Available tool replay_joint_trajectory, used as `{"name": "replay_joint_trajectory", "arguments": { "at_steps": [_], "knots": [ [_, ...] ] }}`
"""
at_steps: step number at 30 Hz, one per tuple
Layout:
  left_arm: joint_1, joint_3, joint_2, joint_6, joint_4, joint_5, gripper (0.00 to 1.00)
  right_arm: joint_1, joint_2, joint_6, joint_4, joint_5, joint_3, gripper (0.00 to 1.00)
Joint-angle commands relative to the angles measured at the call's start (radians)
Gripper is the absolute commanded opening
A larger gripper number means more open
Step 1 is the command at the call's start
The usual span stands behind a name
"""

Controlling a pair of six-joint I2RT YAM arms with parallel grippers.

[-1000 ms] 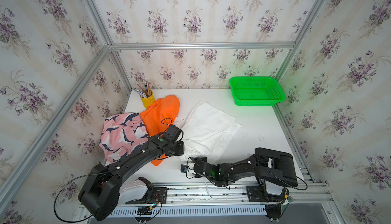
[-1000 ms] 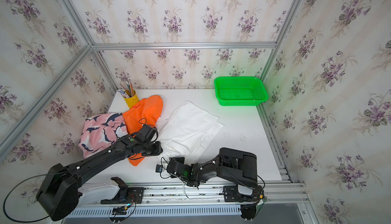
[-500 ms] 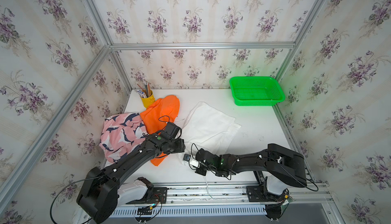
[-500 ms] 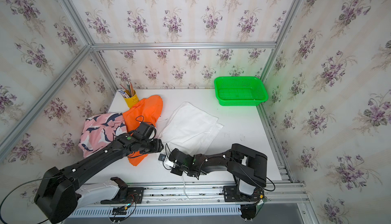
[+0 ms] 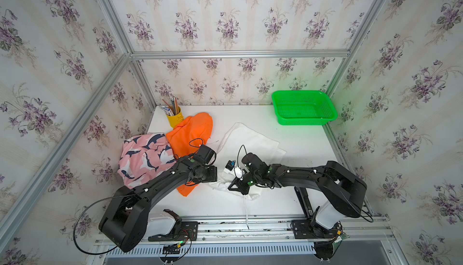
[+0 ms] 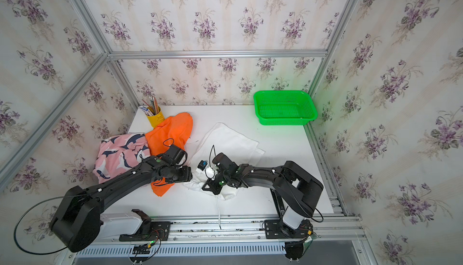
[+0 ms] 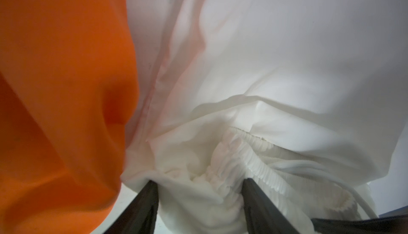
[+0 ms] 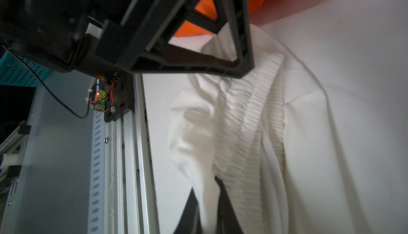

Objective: Roll up the shorts
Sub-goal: Roll the shorts at the center of the board.

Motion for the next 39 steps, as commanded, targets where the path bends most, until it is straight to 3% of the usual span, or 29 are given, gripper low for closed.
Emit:
{"name": "replay_joint_trajectory", "arguments": {
  "at_steps": [1, 13, 17, 21, 23, 28, 34, 39],
  "knots": [
    [0.005, 0.029, 0.012, 0.042, -0.015, -0.022, 0.64, -0.045, 0.046, 0.1, -0.037, -0.135, 0.016, 0.01],
    [-0.021, 0.155, 0.009, 0.145, -0.096, 0.028, 0.71, -0.225, 0.15, 0.367, 0.027, -0.263, 0.009, 0.01],
    [-0.043, 0.165, 0.031, 0.104, -0.087, 0.04, 0.74, -0.253, 0.169, 0.395, 0.008, -0.244, 0.014, 0.03],
    [-0.062, 0.12, 0.066, 0.018, 0.051, 0.098, 0.77, -0.259, 0.176, 0.393, -0.018, -0.212, 0.017, 0.08],
    [-0.067, 0.105, 0.105, -0.009, 0.118, 0.109, 0.74, -0.258, 0.163, 0.373, -0.048, -0.164, 0.019, 0.12],
    [-0.068, 0.102, 0.201, -0.034, 0.187, 0.092, 0.48, -0.253, 0.012, 0.272, -0.145, 0.065, 0.004, 0.34],
    [-0.068, 0.115, 0.205, -0.014, 0.173, 0.087, 0.45, -0.168, -0.229, 0.072, -0.236, 0.404, 0.008, 0.61],
    [-0.068, 0.124, 0.205, -0.013, 0.163, 0.086, 0.45, 0.014, -0.274, -0.159, -0.152, 0.621, 0.01, 0.63]
  ]
}}
